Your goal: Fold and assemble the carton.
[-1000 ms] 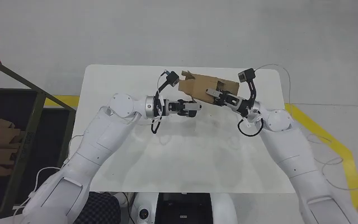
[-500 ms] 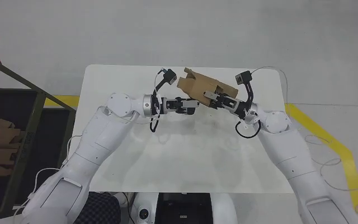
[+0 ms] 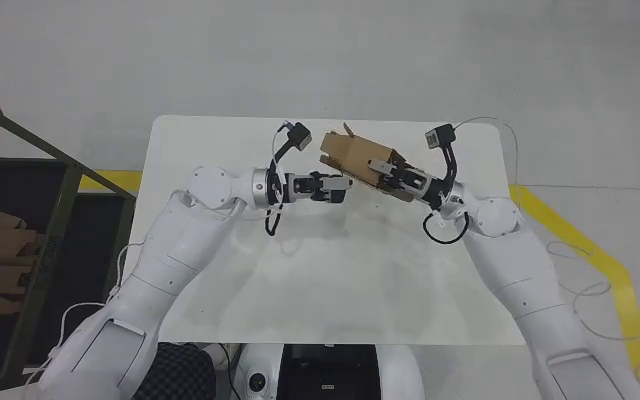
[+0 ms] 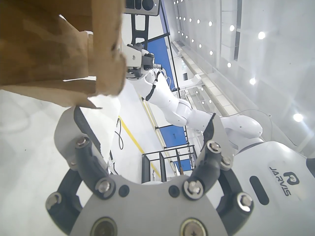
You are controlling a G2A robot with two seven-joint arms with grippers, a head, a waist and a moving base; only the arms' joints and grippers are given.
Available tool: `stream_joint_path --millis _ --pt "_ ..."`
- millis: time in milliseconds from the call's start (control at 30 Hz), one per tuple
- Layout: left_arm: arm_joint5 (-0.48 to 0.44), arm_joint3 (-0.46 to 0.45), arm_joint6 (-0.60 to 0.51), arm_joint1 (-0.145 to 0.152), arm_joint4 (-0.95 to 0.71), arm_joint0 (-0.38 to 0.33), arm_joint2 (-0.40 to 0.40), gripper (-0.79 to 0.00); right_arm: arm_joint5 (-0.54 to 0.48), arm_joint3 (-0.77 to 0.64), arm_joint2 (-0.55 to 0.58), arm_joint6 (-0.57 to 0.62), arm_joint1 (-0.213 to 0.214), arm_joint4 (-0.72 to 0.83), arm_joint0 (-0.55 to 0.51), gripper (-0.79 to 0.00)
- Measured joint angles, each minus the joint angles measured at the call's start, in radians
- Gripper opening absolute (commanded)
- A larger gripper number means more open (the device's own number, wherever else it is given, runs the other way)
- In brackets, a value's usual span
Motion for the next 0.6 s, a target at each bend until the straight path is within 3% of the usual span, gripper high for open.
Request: stream_joint_path --millis 600 --pt "-0.05 -0.062 0.065 0.043 -0.018 0.11 -0.203 0.0 -0.025 -0.031 0.066 0.092 0.018 0.034 -0.018 -0.785"
